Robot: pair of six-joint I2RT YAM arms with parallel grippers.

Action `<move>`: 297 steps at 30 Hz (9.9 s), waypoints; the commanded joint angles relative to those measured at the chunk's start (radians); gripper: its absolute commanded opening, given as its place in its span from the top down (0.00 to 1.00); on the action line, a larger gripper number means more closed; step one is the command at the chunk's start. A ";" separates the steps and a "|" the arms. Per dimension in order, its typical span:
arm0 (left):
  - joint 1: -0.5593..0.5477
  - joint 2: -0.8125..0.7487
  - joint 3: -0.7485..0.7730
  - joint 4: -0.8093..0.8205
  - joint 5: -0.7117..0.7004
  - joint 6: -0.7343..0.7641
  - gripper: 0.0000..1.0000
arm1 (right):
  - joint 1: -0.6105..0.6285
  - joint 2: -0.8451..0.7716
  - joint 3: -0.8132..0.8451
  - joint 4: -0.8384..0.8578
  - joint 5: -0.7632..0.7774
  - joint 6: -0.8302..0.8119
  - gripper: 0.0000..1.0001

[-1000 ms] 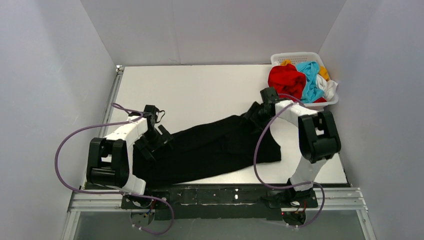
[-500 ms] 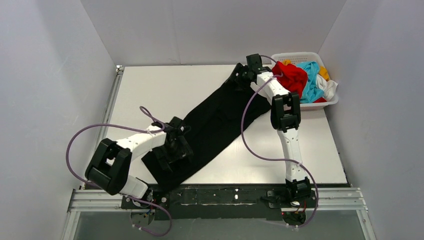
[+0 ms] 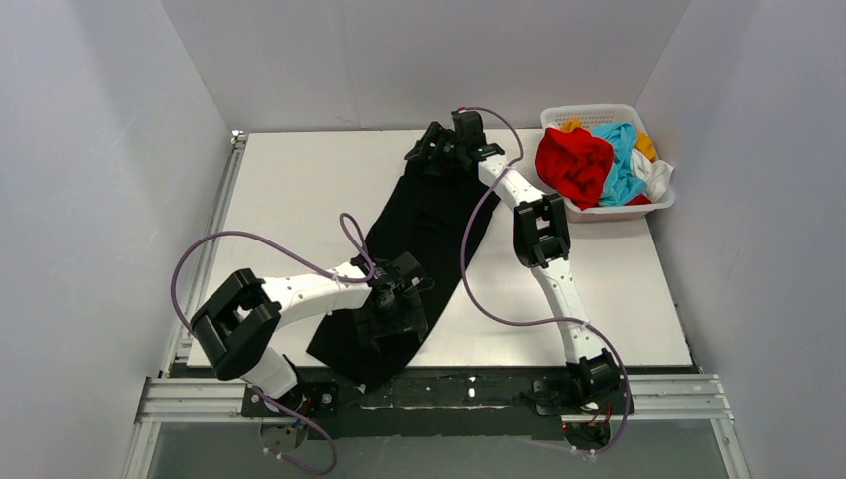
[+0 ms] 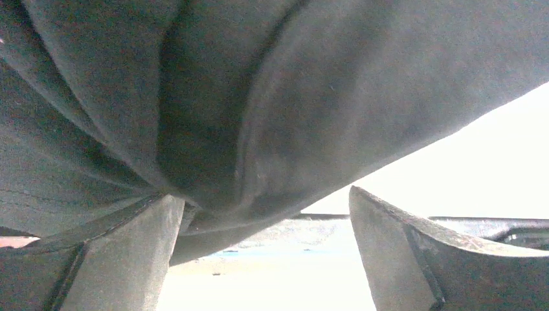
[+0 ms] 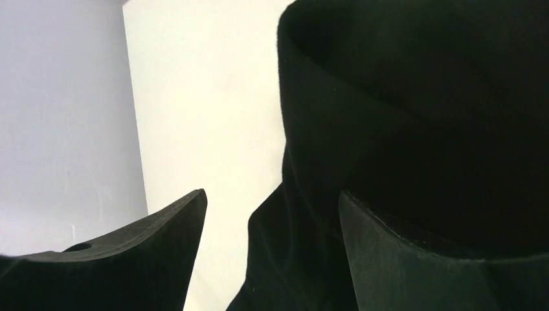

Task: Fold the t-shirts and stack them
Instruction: Rotate the tshirt 75 degrees, then grab the bottom of the folded rectangular tshirt with both arms, then fold the folded rectangular tshirt in 1/3 of the way, then grab one side of the 2/3 rectangular tshirt with both arms

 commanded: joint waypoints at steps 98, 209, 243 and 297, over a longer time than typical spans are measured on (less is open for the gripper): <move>0.777 0.055 0.010 -0.140 0.185 0.410 1.00 | 0.987 -0.850 -1.191 -0.024 0.312 -1.276 0.30; 0.597 0.658 1.141 -0.552 0.033 0.111 1.00 | 0.154 -1.108 -1.470 0.362 0.009 -0.937 0.99; 0.611 0.102 0.550 -0.397 -0.100 0.477 0.02 | 0.224 -1.216 -1.405 0.109 0.163 -0.660 0.15; 0.675 -0.510 -0.123 -0.459 -0.242 0.171 1.00 | 0.766 -1.226 -1.395 -0.117 -0.309 -0.758 0.99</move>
